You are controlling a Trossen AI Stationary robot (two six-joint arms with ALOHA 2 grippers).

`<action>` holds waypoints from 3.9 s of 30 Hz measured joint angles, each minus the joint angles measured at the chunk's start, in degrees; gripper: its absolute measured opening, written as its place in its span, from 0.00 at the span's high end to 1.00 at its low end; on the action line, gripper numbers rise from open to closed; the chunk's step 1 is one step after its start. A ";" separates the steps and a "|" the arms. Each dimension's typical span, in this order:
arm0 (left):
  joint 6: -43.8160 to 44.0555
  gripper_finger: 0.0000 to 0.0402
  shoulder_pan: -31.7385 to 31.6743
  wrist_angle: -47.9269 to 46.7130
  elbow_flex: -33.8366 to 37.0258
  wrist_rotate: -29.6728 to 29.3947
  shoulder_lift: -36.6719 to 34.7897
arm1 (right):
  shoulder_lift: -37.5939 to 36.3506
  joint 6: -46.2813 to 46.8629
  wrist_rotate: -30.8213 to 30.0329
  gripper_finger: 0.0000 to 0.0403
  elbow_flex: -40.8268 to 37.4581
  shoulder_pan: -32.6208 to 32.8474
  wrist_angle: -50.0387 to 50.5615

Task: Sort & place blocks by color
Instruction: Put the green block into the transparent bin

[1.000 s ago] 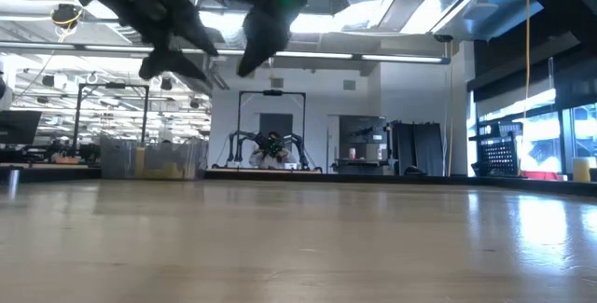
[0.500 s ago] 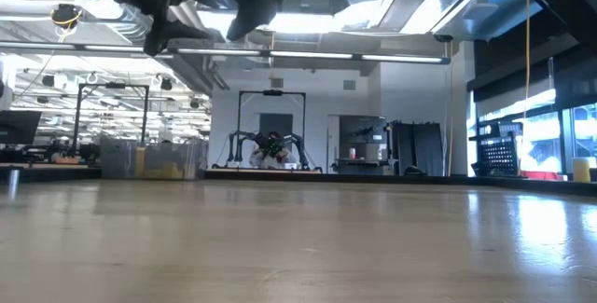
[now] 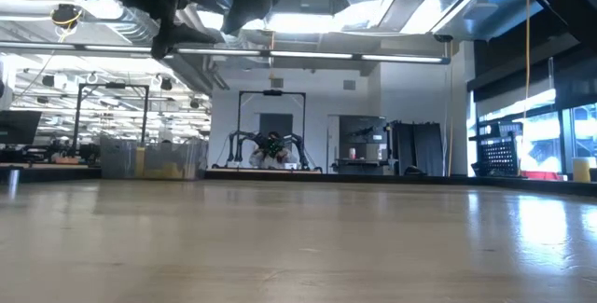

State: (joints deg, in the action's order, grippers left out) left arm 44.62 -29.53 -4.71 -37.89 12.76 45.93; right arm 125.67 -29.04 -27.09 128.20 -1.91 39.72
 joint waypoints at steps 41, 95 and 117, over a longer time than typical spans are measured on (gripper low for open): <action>1.44 0.44 5.66 5.26 -0.04 -3.66 4.34 | 0.07 -0.20 1.90 0.68 -0.09 -0.98 -0.79; -30.08 0.70 7.16 -52.42 -10.09 19.77 -15.94 | -8.24 14.22 -1.71 0.42 0.00 1.20 9.10; -30.16 0.70 18.33 -83.50 -12.87 25.93 -16.60 | -8.28 22.80 -1.33 0.42 -0.01 0.79 10.85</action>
State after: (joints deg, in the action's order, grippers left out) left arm 14.46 -11.21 -88.21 -50.75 38.70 29.33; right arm 117.38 -6.24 -28.42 128.19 -1.12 50.57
